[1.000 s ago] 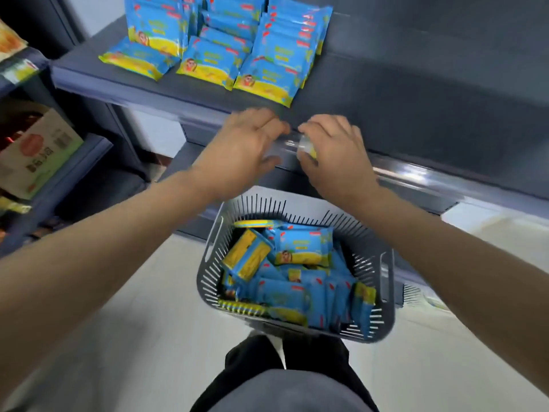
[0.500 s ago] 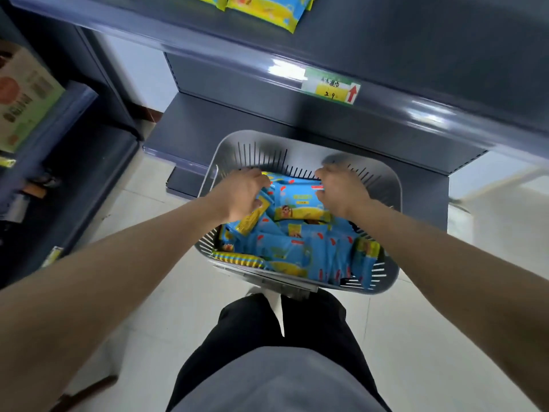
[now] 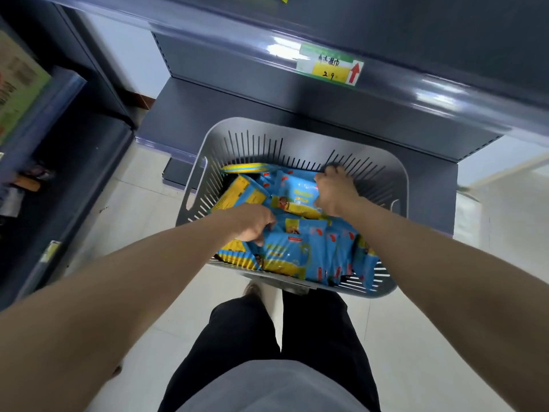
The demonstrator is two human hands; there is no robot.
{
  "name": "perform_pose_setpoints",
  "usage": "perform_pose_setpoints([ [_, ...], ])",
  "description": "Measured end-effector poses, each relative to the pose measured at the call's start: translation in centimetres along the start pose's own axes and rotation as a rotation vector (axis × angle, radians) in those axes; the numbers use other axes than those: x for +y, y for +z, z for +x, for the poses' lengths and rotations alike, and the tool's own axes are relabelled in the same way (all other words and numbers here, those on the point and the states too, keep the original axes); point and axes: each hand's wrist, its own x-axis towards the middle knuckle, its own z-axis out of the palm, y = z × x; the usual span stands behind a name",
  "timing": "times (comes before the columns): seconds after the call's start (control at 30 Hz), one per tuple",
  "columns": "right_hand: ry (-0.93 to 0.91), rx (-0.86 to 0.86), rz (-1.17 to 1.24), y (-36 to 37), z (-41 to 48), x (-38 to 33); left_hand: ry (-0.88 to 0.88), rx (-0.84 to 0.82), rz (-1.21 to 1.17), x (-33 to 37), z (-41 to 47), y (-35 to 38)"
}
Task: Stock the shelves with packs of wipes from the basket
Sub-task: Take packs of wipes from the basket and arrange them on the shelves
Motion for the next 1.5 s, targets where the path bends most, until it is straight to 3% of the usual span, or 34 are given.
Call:
perform_pose_setpoints([
  [0.13,-0.001,-0.052,0.086,-1.1,-0.1,-0.1,0.013,-0.032,0.032,0.1,0.6,0.0],
  [0.4,-0.061,0.050,0.164,-8.1,-2.1,-0.7,0.086,-0.079,0.075,1.2,0.6,-1.3],
  [0.67,-0.014,0.298,0.256,-17.7,-4.8,0.8,0.194,0.226,0.003,3.0,-3.4,-9.9],
  [0.93,-0.004,0.537,0.303,-29.3,-3.2,4.9,0.339,0.490,0.140,6.8,-7.8,-23.8],
  [1.1,0.055,0.671,0.388,-33.4,0.8,8.2,0.384,0.702,-0.086,8.1,-7.7,-31.4],
  [1.27,0.091,0.665,0.436,-35.2,6.5,12.2,0.352,0.812,-0.259,8.7,-3.6,-35.8],
  [1.5,0.021,0.556,0.576,-35.7,14.2,15.4,0.243,0.791,-0.248,8.9,2.9,-39.2],
])
